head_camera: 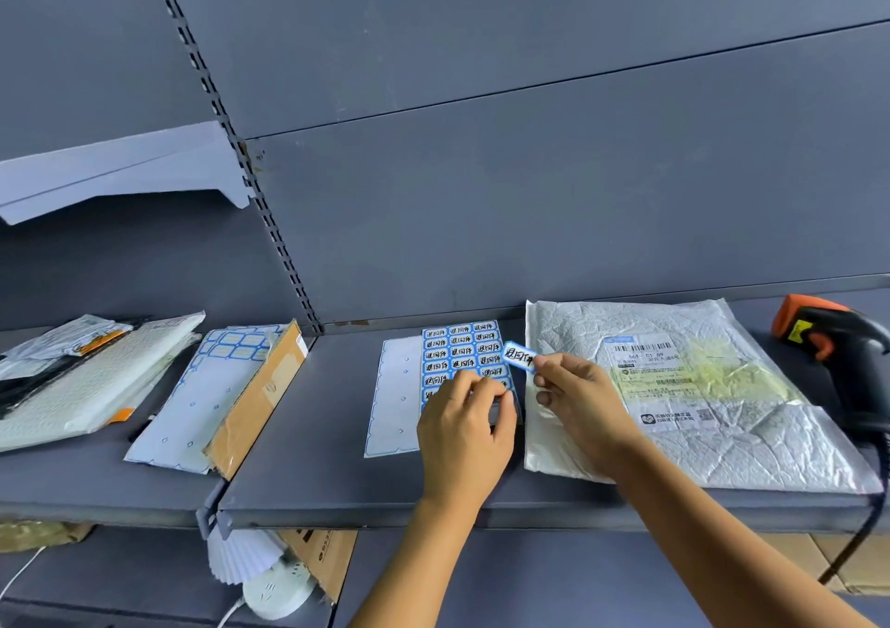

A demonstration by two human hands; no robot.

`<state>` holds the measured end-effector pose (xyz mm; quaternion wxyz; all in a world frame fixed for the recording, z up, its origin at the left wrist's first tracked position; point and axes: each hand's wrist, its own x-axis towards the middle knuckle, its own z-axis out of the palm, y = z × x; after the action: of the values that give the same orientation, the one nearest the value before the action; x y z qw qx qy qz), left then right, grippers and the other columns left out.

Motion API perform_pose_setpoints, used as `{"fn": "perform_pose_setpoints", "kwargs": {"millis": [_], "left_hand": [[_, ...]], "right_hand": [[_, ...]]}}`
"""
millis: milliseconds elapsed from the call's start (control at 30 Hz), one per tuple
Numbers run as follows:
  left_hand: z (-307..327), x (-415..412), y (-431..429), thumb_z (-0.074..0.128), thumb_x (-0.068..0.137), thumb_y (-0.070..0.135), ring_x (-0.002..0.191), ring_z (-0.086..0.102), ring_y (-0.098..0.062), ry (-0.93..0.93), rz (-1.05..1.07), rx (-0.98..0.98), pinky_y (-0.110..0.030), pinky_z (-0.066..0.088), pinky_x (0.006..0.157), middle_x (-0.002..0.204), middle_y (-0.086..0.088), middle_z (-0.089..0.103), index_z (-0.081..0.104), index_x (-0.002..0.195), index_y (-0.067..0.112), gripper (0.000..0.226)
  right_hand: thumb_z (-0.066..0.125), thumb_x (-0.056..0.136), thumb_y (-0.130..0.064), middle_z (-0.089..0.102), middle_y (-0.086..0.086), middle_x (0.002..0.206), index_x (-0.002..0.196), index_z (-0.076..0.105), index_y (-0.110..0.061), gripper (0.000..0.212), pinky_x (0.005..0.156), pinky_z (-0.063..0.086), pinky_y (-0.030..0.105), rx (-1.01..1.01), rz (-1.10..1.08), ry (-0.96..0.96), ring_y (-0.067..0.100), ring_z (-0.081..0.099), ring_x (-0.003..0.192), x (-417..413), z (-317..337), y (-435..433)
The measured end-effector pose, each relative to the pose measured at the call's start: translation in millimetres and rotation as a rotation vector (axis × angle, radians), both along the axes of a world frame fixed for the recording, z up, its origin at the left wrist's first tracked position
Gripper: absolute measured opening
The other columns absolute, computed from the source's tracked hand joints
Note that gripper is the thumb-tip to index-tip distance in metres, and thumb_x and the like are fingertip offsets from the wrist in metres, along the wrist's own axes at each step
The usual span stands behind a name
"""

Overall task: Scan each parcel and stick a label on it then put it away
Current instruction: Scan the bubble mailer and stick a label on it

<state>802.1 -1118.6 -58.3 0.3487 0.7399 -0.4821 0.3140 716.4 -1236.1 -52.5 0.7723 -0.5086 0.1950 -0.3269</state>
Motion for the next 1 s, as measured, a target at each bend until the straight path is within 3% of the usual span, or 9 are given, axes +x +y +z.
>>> {"fn": "perform_pose_setpoints", "kwargs": {"millis": [133, 233, 333, 400, 467, 533, 700, 900, 1000], "left_hand": [[10.3, -1.2, -20.4, 0.046, 0.086, 0.030, 0.067, 0.055, -0.019, 0.089, -0.163, 0.151, -0.031, 0.046, 0.063, 0.078, 0.005, 0.058, 0.062, 0.076, 0.018, 0.022], [16.6, -14.5, -50.4, 0.040, 0.086, 0.035, 0.079, 0.059, -0.022, 0.108, -0.297, 0.304, -0.033, 0.048, 0.074, 0.091, 0.003, 0.063, 0.066, 0.090, 0.017, 0.032], [18.0, -32.5, -83.9, 0.034, 0.085, 0.041, 0.104, 0.058, -0.025, 0.111, -0.420, 0.512, -0.039, 0.044, 0.093, 0.116, -0.002, 0.062, 0.063, 0.114, 0.015, 0.049], [15.9, -43.4, -101.6, 0.031, 0.087, 0.048, 0.126, 0.046, -0.027, 0.077, -0.456, 0.636, -0.040, 0.032, 0.106, 0.137, -0.005, 0.050, 0.053, 0.131, 0.016, 0.058], [9.9, -50.0, -113.8, 0.035, 0.094, 0.050, 0.144, 0.018, -0.022, 0.036, -0.447, 0.780, -0.038, 0.012, 0.115, 0.156, -0.005, 0.023, 0.031, 0.146, 0.023, 0.060], [1.4, -52.6, -119.4, 0.034, 0.095, 0.051, 0.147, 0.001, -0.020, 0.019, -0.421, 0.874, -0.039, -0.001, 0.117, 0.160, -0.002, 0.005, 0.016, 0.150, 0.029, 0.062], [-9.0, -55.4, -112.8, 0.005, 0.078, 0.063, 0.147, -0.004, -0.018, 0.019, -0.392, 0.883, -0.038, -0.006, 0.116, 0.160, -0.001, -0.001, 0.009, 0.150, 0.033, 0.078], [0.2, -61.9, -97.9, 0.004, 0.076, 0.060, 0.146, 0.004, -0.026, 0.002, -0.366, 0.914, -0.044, 0.004, 0.116, 0.159, -0.010, 0.005, 0.013, 0.151, 0.024, 0.084], [15.4, -67.2, -94.1, 0.022, 0.088, 0.055, 0.140, 0.017, -0.028, -0.034, -0.301, 1.039, -0.046, 0.021, 0.109, 0.154, -0.010, 0.017, 0.018, 0.148, 0.022, 0.068]], "right_hand": [[0.052, 0.093, -0.005, 0.051, -0.001, 0.059, 0.071, 0.056, -0.010, 0.022, 0.051, 0.040, 0.014, 0.036, -0.148, -0.084, 0.005, 0.047, 0.055, -27.4, 20.4, -16.0], [0.056, 0.092, -0.011, 0.052, -0.006, 0.061, 0.070, 0.057, -0.014, 0.022, 0.056, 0.040, 0.013, -0.138, -0.310, 0.043, 0.002, 0.048, 0.059, -61.9, 26.6, -38.0], [0.060, 0.092, -0.016, 0.050, -0.004, 0.062, 0.069, 0.058, -0.015, 0.023, 0.057, 0.039, 0.018, -0.257, -0.475, 0.223, 0.006, 0.046, 0.060, -98.2, 21.2, -58.9], [0.060, 0.091, -0.017, 0.048, -0.002, 0.062, 0.069, 0.058, -0.014, 0.023, 0.051, 0.038, 0.015, -0.263, -0.534, 0.286, 0.009, 0.044, 0.059, -118.0, 17.3, -66.1], [0.061, 0.092, -0.020, 0.045, 0.001, 0.063, 0.070, 0.058, -0.014, 0.022, 0.040, 0.034, 0.016, -0.196, -0.556, 0.294, 0.011, 0.042, 0.055, -129.9, 14.1, -68.5], [0.060, 0.092, -0.020, 0.045, 0.002, 0.064, 0.072, 0.057, -0.012, 0.021, 0.036, 0.033, 0.017, -0.145, -0.561, 0.276, 0.011, 0.040, 0.049, -134.5, 12.6, -69.1], [0.059, 0.092, -0.019, 0.052, 0.001, 0.067, 0.075, 0.057, -0.013, 0.018, 0.046, 0.038, 0.023, -0.200, -0.573, 0.338, 0.005, 0.046, 0.047, -132.5, 8.3, -75.1], [0.054, 0.094, -0.010, 0.053, 0.006, 0.072, 0.074, 0.053, -0.014, 0.020, 0.062, 0.040, 0.027, -0.293, -0.670, 0.402, 0.016, 0.048, 0.068, -136.4, 15.3, -108.9], [0.056, 0.093, -0.015, 0.052, 0.012, 0.074, 0.073, 0.053, -0.015, 0.021, 0.065, 0.036, 0.032, -0.304, -0.701, 0.452, 0.021, 0.045, 0.070, -138.7, 15.0, -125.7]]}}
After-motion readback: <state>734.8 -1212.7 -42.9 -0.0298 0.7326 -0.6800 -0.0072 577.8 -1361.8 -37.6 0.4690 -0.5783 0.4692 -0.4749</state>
